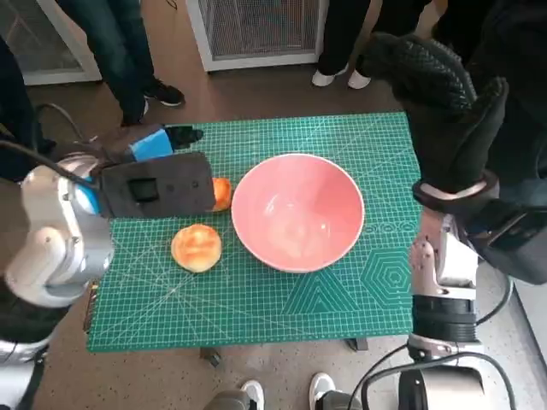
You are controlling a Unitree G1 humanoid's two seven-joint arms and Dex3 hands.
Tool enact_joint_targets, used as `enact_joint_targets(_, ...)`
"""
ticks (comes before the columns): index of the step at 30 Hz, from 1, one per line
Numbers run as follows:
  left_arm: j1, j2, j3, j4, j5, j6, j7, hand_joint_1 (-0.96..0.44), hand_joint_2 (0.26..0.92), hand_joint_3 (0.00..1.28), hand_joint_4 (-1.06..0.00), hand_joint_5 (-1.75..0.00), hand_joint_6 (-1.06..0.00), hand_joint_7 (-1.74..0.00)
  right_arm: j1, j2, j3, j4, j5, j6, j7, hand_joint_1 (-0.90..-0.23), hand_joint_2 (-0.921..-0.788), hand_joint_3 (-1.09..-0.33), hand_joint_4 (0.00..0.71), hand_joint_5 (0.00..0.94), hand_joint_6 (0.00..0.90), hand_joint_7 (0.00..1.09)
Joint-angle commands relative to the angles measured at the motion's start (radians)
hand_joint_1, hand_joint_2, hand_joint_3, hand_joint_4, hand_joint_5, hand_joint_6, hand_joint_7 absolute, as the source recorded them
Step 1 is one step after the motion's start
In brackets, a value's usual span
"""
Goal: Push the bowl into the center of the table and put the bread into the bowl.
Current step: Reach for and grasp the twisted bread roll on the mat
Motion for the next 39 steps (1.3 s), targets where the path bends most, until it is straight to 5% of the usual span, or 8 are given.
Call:
enact_joint_targets(1, -0.022, -0.031, -0.007, 0.073, 0.031, -0.050, 0.021, -0.20, 0.676, 0.01, -0.22, -0.02, -0.37, -0.03, 0.024, -0.011, 0.000, 0.002, -0.005, 0.010, -0.008, -0.649, -0.921, -0.774, 0.334, 0.002, 0.288, 0.36)
enact_joint_targets(39, -0.110, -0.259, -0.056, 0.659, 0.112, -0.311, 0.145, -0.24, 0.698, 0.01, -0.38, -0.01, -0.39, -0.01, 0.037, -0.030, 0.009, -0.031, -0.017, 0.016, -0.040, -0.635, -0.921, -0.779, 0.332, 0.000, 0.269, 0.38)
